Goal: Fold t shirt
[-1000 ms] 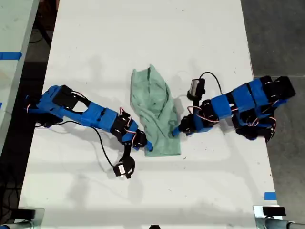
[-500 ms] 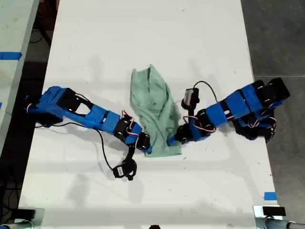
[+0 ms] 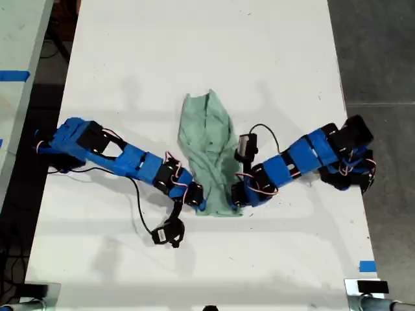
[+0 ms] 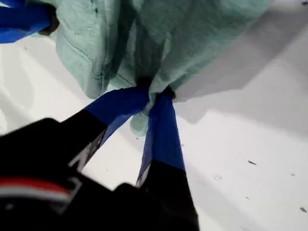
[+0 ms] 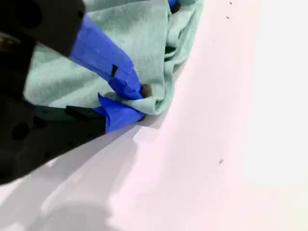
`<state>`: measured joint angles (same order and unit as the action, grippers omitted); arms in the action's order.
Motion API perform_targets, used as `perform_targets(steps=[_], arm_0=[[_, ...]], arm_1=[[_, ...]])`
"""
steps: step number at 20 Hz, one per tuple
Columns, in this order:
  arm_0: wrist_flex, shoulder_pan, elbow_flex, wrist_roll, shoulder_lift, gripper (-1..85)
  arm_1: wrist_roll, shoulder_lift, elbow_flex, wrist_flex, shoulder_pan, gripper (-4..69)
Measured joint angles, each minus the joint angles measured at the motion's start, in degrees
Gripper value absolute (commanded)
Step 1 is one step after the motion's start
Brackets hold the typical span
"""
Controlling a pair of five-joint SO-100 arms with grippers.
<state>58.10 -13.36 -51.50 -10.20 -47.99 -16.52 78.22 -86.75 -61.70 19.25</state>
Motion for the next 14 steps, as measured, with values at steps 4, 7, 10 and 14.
perform_targets(steps=[4,7,10,14], arm_0=[[7.21,-6.77,-0.79,-3.34,-3.87,-0.3],[12.39,-9.32,-2.02,-4.22,-10.63,-0.3],[19.16,-5.98,-2.37,-4.31,-18.02,-0.3],[27.51,5.19,-4.75,0.09,-26.81,-0.3]], arm_1=[[2.64,-10.11,21.97,-8.44,3.43,1.1],[4.31,-7.47,24.35,-10.90,2.81,1.1],[8.17,-0.53,24.35,-11.78,-2.11,1.0],[13.27,8.44,19.86,-10.02,-11.78,1.0]])
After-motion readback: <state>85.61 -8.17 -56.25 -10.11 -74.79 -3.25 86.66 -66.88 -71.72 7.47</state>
